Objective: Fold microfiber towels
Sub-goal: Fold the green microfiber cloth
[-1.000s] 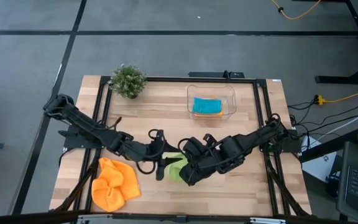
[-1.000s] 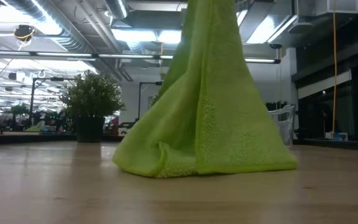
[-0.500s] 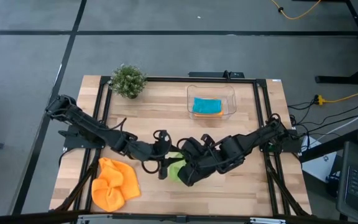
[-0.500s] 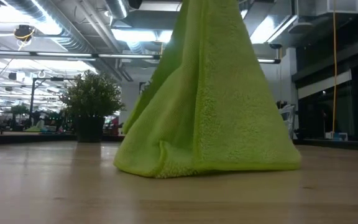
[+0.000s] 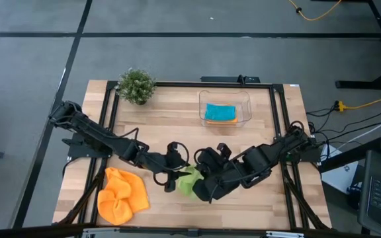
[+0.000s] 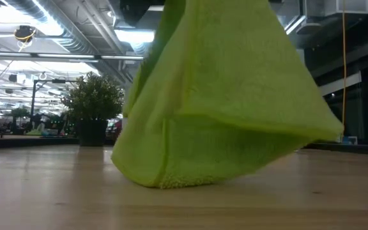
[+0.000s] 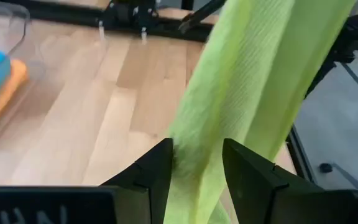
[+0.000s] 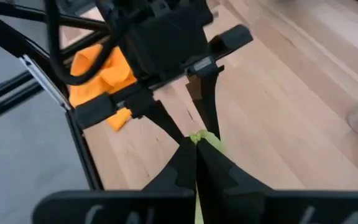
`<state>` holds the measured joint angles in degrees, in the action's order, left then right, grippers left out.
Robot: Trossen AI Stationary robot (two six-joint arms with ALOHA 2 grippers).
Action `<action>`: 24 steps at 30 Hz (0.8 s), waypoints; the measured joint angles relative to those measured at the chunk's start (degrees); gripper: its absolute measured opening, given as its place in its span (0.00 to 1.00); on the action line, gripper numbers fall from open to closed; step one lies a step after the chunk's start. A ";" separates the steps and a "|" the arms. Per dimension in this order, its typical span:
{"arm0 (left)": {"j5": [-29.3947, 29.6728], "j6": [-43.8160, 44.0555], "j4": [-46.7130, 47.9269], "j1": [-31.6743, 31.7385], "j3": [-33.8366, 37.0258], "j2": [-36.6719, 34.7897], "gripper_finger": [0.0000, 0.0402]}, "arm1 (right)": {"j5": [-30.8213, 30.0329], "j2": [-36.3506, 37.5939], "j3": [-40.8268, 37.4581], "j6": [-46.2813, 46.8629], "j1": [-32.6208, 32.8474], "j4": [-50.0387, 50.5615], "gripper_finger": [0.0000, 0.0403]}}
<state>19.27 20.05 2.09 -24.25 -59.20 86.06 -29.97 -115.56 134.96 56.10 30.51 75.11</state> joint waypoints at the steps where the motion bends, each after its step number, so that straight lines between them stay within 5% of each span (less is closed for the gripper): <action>1: -0.18 0.73 0.67 -0.11 0.00 0.00 0.34 | -0.27 0.13 0.03 0.02 0.10 0.01 0.00; 13: 3.30 13.74 21.07 -1.18 -0.07 0.13 0.34 | -1.69 0.71 0.07 -1.20 0.21 -1.09 0.00; 24: 5.59 15.69 20.15 -1.18 -0.02 5.70 0.34 | -3.78 0.69 0.07 -2.60 0.23 -2.08 0.00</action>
<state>24.86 35.75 22.25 -25.43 -59.22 91.76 -33.76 -114.87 135.02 53.49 30.74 73.03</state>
